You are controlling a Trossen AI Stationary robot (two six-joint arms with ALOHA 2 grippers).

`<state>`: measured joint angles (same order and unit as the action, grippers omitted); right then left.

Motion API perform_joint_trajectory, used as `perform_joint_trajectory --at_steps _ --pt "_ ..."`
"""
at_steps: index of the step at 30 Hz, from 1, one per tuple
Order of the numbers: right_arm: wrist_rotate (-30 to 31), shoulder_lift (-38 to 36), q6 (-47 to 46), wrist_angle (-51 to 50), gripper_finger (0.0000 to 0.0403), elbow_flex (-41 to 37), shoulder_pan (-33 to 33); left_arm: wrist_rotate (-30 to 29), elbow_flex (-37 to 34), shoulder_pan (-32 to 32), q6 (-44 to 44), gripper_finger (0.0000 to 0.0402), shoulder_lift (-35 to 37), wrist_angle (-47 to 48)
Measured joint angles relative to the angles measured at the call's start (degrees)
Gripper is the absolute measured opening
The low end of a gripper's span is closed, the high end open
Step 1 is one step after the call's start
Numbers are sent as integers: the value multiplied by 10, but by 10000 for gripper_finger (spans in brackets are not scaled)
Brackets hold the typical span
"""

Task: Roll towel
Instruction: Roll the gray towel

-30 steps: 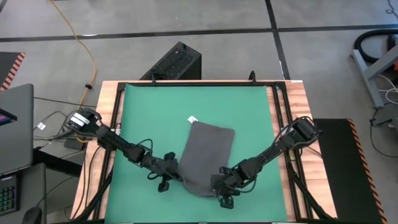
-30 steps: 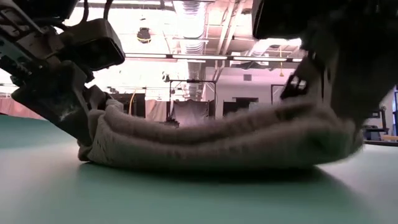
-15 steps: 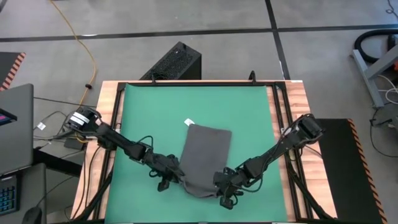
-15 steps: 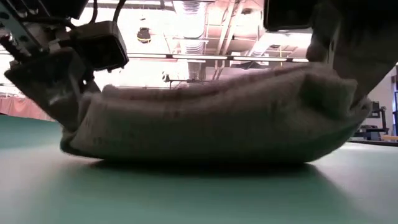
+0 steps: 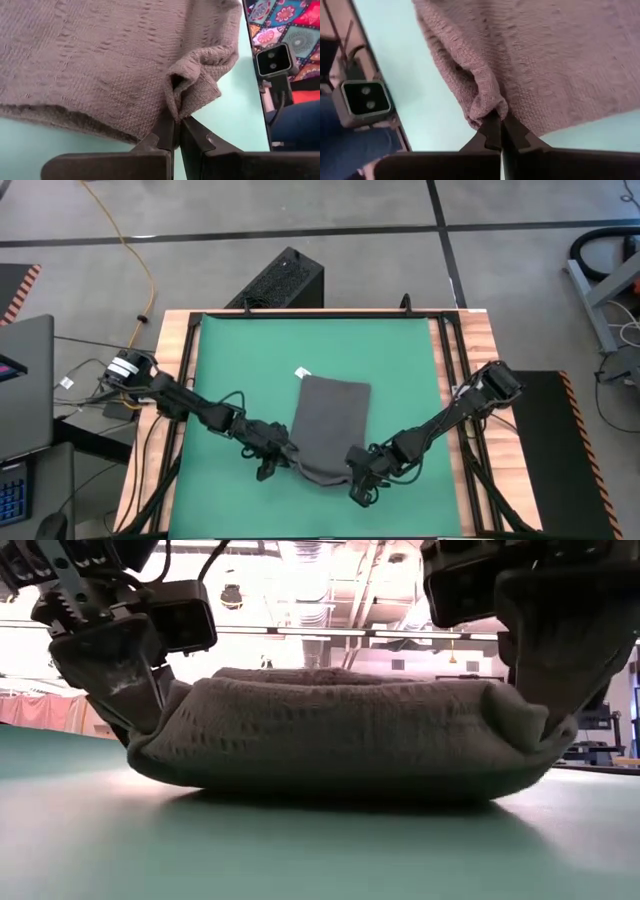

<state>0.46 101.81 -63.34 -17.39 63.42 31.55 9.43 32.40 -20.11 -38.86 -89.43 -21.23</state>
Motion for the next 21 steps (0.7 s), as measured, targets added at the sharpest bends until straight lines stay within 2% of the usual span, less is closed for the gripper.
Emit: perform_joint_trajectory --at_steps 3,10,15,21 --pt "18 -5 -59 1 8 0 -1 9 0 6 -14 0 0 4" --pt "37 -13 -115 -35 8 0 -2 11 -1 23 -56 0 0 4" --pt "47 -14 -189 -63 9 0 -3 14 -33 55 -97 0 0 -58" --pt "38 -14 -268 -67 9 0 -14 57 -57 88 -105 0 0 -68"
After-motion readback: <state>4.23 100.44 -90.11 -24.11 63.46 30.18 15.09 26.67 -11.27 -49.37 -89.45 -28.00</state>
